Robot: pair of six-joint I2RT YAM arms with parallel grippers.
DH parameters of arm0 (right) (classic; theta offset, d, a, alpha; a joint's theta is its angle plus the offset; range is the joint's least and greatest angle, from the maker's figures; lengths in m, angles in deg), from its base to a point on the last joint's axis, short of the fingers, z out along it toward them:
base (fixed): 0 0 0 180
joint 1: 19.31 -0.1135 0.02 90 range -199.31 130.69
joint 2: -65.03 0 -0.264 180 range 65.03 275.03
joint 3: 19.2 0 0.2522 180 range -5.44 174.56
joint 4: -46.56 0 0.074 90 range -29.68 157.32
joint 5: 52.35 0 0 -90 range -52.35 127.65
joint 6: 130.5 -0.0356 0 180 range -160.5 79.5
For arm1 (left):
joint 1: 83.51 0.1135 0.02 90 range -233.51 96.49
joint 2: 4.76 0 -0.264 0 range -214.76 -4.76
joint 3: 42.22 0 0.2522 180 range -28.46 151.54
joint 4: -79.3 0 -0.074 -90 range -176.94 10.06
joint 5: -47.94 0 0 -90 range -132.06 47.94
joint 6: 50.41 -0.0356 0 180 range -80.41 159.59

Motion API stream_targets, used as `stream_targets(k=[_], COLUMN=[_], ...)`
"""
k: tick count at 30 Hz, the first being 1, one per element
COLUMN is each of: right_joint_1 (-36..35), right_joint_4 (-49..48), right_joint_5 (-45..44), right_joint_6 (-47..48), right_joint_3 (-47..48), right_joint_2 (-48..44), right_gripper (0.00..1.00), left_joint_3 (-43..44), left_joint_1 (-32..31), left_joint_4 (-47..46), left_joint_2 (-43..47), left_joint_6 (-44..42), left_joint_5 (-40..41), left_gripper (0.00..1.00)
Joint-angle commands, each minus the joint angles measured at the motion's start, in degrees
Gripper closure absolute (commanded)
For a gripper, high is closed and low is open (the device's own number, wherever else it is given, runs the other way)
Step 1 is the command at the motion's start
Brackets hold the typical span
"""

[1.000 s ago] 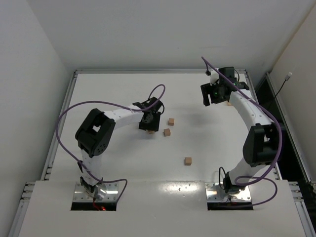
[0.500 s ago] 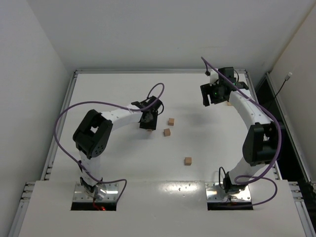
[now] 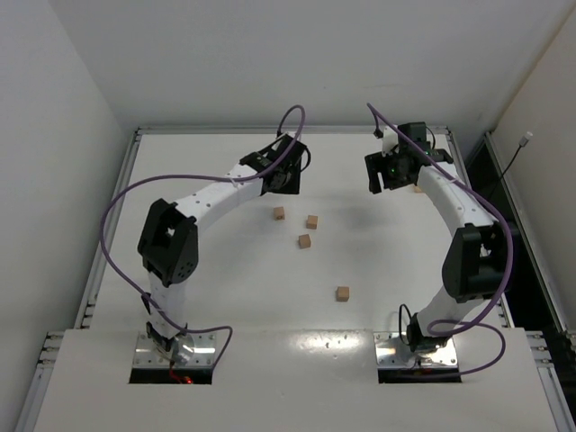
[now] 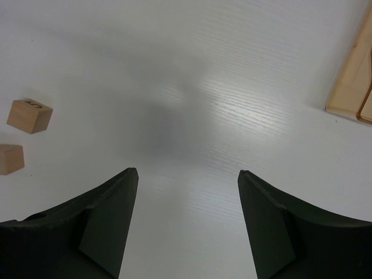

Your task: Build the wood block tower

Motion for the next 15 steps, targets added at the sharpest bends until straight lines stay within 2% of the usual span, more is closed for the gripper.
stream_targets(k=[1, 10, 15], right_joint_1=[-0.4, -0.4, -0.4], right_joint_4=[-0.3, 0.2, 0.2], right_joint_5=[1.0, 4.6, 5.2], right_joint_6=[-1.0, -0.4, -0.4], right_joint_3=[2.5, 2.5, 3.5], right_joint_2=[-0.1, 0.4, 1.5], right_gripper=[0.33, 0.33, 0.33], left_joint_3=[0.6, 4.4, 3.1], left_joint_1=[-0.5, 1.1, 2.8], left_joint_4=[2.2, 3.2, 3.2], left_joint_2=[-3.0, -5.8, -6.4], left_joint_6=[-1.3, -4.7, -5.2], left_joint_5=[-0.1, -1.7, -2.5], left_gripper=[1.0, 1.0, 1.0])
